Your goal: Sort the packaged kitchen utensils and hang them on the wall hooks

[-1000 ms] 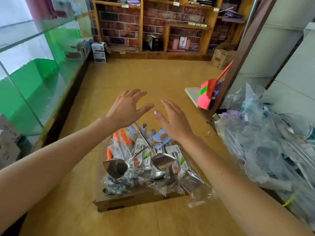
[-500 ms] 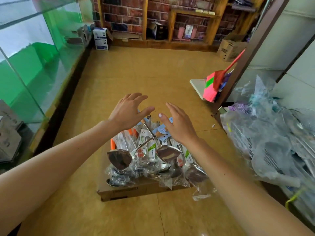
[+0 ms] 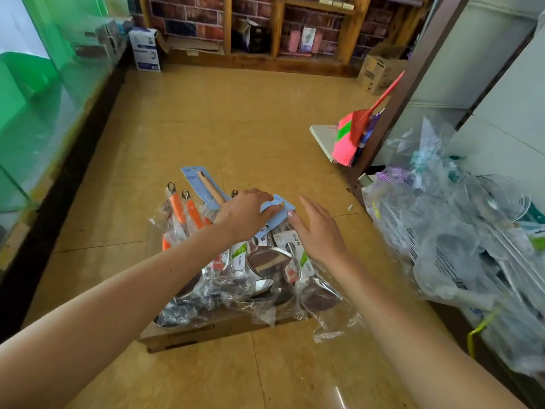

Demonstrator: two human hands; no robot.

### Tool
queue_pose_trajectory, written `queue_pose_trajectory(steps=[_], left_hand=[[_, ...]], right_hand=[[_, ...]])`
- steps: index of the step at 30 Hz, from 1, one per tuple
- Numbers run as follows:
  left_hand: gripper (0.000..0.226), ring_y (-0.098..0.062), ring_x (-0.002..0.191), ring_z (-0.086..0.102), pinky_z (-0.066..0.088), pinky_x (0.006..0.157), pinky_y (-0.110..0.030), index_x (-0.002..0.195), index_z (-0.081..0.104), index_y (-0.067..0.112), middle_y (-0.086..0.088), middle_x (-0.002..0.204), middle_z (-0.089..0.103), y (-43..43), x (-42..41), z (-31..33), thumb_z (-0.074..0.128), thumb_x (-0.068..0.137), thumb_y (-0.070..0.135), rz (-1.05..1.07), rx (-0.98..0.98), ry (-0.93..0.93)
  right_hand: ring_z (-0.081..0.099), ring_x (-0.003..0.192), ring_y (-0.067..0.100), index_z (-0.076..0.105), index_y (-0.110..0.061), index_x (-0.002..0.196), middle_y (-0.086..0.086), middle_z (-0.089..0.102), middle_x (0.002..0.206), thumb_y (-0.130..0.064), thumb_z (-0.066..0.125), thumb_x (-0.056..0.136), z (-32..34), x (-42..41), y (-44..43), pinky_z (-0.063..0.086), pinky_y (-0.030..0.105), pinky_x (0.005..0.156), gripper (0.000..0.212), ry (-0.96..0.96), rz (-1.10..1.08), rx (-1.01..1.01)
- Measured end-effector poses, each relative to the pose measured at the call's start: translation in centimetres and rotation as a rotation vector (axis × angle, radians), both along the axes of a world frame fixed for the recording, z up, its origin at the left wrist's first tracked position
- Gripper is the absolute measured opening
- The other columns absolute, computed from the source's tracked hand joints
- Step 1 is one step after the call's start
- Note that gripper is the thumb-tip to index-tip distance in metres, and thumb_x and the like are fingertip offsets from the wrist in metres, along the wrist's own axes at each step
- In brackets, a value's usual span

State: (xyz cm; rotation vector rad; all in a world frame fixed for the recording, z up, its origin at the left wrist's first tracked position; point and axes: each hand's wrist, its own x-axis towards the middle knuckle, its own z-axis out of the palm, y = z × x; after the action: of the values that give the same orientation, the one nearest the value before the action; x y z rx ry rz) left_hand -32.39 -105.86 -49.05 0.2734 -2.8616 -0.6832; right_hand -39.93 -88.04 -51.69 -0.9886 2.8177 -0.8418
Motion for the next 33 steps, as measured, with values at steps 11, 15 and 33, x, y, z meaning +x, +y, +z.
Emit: queue_pose_trajectory(steps=[11,15,33], left_hand=[[0.020,-0.029,0.106,0.064,0.048,0.068,-0.035,0.105,0.068,0.013,-0.013,0.123,0.063,6.3,-6.4,-5.7,0.050,0.097,0.012,0.036,-0.125,-0.286],[0.019,-0.024,0.096,0.066,0.048,0.065,-0.030,0.112,0.060,0.009,-0.008,0.108,0.066,7.2,-7.3,-6.7,0.050,0.096,0.008,0.035,-0.274,-0.432],[0.024,-0.027,0.090,0.060,0.041,0.060,-0.030,0.105,0.058,0.008,-0.012,0.112,0.058,8.6,-8.7,-9.7,0.064,0.093,0.027,0.232,-0.049,-0.423]], right_hand=[[0.053,0.125,0.027,0.048,-0.016,0.140,0.006,0.055,0.138,-0.055,0.047,0.097,-7.0,-1.0,3.5,0.047,0.043,0.101,0.058,-0.294,-0.206,0.174],[0.053,0.123,0.033,0.053,-0.018,0.132,0.011,0.051,0.138,-0.052,0.060,0.090,-9.5,-0.5,3.4,0.048,0.048,0.100,0.055,-0.433,-0.277,0.265],[0.057,0.115,0.030,0.045,0.000,0.139,0.013,0.057,0.129,-0.015,0.074,0.087,-7.5,-2.1,3.9,0.051,0.032,0.086,0.062,-0.794,-0.365,0.146]])
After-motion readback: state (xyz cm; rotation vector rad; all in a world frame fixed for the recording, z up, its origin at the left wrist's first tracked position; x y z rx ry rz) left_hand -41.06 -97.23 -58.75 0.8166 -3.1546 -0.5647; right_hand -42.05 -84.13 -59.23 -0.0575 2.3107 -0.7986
